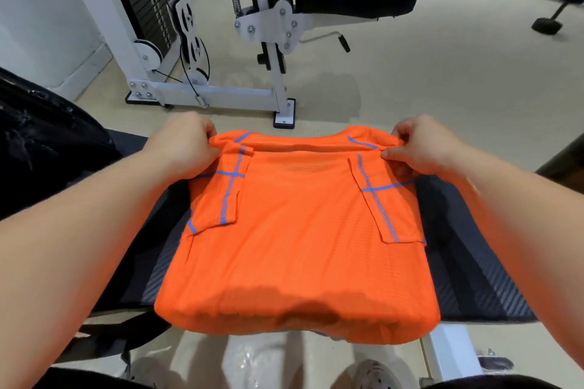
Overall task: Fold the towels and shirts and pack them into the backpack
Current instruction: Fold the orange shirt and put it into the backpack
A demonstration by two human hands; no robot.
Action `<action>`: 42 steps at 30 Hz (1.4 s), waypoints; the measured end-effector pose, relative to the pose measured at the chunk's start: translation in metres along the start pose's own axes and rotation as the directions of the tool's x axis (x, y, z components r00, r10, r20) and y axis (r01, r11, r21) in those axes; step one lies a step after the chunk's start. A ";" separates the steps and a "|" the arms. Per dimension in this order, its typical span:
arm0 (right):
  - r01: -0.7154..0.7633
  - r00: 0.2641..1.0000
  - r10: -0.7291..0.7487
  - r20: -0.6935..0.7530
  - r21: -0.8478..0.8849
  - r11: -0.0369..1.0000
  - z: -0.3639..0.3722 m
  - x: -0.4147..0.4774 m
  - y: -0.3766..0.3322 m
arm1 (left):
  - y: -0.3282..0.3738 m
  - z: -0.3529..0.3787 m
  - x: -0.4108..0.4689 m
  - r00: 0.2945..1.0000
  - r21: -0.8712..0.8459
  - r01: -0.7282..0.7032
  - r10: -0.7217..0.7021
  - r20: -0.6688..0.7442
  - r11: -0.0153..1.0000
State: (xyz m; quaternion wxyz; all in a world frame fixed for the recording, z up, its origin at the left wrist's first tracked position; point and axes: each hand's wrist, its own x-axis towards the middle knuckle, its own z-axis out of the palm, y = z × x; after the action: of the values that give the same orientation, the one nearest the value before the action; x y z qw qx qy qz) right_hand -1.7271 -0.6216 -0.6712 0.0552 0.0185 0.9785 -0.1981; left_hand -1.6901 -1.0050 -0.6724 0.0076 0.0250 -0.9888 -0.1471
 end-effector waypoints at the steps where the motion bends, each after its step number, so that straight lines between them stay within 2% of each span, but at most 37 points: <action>1: -0.011 0.999 0.012 -0.045 0.028 1.000 -0.005 0.007 -0.003 | 0.006 -0.004 0.011 0.999 0.015 -0.022 0.023 -0.046 1.000; 4: 0.013 0.969 0.005 -0.248 0.071 0.997 -0.023 0.023 -0.017 | 0.024 -0.023 0.038 0.968 0.015 -0.051 0.053 -0.245 0.999; 6: 0.052 0.942 -0.025 -0.334 0.072 0.996 -0.033 0.027 -0.023 | 0.031 -0.034 0.045 0.935 0.012 -0.079 0.078 -0.347 0.997; 8: 0.092 0.925 -0.053 -0.375 0.086 0.992 -0.038 0.022 -0.024 | 0.032 -0.039 0.039 0.907 0.017 -0.125 0.121 -0.404 0.992; 11: 0.159 0.913 -0.097 -0.396 0.126 0.979 -0.034 -0.004 -0.015 | 0.023 -0.034 0.009 0.906 0.005 -0.191 0.178 -0.383 0.982; 13: 0.229 0.922 -0.171 -0.349 0.133 0.964 -0.024 -0.030 -0.004 | 0.011 -0.025 -0.019 0.924 0.018 -0.224 0.218 -0.314 0.974; 16: 0.295 0.946 -0.262 -0.189 0.175 0.939 -0.003 -0.070 0.019 | -0.012 -0.006 -0.061 0.935 0.132 -0.271 0.294 -0.200 0.953; 19: 0.339 0.938 -0.320 -0.135 0.166 0.926 0.017 -0.100 0.038 | -0.028 0.008 -0.089 0.944 0.215 -0.295 0.319 -0.087 0.931; 27: 0.313 0.950 -0.312 0.028 -0.145 0.939 0.023 -0.130 0.048 | -0.029 0.001 -0.117 0.968 0.185 -0.230 0.204 0.146 0.956; 30: 0.279 0.960 -0.281 0.010 -0.153 0.948 0.018 -0.133 0.038 | -0.025 -0.006 -0.117 0.983 0.087 -0.154 0.144 0.110 0.984; 33: 0.288 0.944 -0.304 -0.127 -0.125 0.949 0.014 -0.125 0.025 | -0.017 -0.011 -0.109 0.994 0.040 -0.093 0.095 -0.051 0.995; 35: 0.272 0.942 -0.304 -0.140 -0.205 0.940 0.015 -0.113 0.014 | -0.010 -0.006 -0.103 0.989 0.049 -0.060 0.066 -0.129 0.997; 38: 0.236 0.971 -0.237 0.040 -0.343 0.909 0.025 -0.101 -0.002 | -0.003 0.009 -0.100 0.982 0.130 -0.120 0.136 -0.129 0.984; 40: 0.263 0.963 -0.216 0.158 -0.400 0.878 0.041 -0.102 -0.005 | 0.001 0.020 -0.098 0.977 0.166 -0.193 0.205 -0.058 0.967; 42: 0.277 0.956 -0.203 0.211 -0.425 0.862 0.058 -0.107 0.002 | 0.004 0.032 -0.096 0.976 0.168 -0.217 0.212 0.045 0.962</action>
State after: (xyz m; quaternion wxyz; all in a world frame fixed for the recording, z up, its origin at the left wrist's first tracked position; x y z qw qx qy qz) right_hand -1.6146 -0.6438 -0.7128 0.1104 -0.1328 0.9846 0.0273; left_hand -1.5954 -0.9868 -0.7023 0.0080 -0.0836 -0.9947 -0.0601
